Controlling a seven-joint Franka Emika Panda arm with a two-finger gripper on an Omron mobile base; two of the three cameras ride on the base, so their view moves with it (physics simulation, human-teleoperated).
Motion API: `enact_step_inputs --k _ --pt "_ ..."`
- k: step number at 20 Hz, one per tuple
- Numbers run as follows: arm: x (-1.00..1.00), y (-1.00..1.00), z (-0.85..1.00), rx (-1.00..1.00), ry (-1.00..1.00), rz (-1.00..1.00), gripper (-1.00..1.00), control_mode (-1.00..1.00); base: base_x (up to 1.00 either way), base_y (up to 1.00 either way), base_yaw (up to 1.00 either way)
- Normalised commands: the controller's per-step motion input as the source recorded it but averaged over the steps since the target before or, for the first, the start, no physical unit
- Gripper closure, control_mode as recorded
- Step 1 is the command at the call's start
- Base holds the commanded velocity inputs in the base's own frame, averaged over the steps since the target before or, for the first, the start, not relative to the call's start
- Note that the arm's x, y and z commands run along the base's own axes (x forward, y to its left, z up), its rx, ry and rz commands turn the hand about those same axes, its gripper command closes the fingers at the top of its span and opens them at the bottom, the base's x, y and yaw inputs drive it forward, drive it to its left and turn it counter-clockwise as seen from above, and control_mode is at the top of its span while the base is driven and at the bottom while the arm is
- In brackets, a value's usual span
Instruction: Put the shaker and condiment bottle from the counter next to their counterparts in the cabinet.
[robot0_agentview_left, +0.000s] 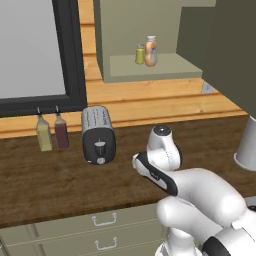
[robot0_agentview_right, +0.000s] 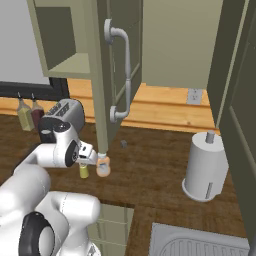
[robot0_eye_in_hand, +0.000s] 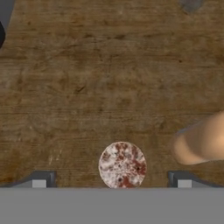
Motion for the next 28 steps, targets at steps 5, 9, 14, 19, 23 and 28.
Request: enact_step_inputs --k 5,9,14,19,23,28 --pt "0.00 0.00 -0.16 0.00 0.00 0.00 -1.00 -1.00 0.00 0.00 0.00" --pt "0.00 0.00 -0.16 0.00 0.00 0.00 -1.00 -1.00 0.00 0.00 0.00" --pt "0.00 0.00 -0.16 0.00 -0.01 0.00 -1.00 -1.00 0.00 0.00 0.00" --pt "0.00 0.00 -0.16 0.00 -0.03 0.00 -1.00 -1.00 0.00 0.00 0.00" --pt "0.00 0.00 -0.16 0.00 -0.02 0.00 1.00 -1.00 0.00 0.00 0.00" --pt "0.00 0.00 -0.15 0.00 -0.03 0.00 1.00 -1.00 0.00 0.00 0.00"
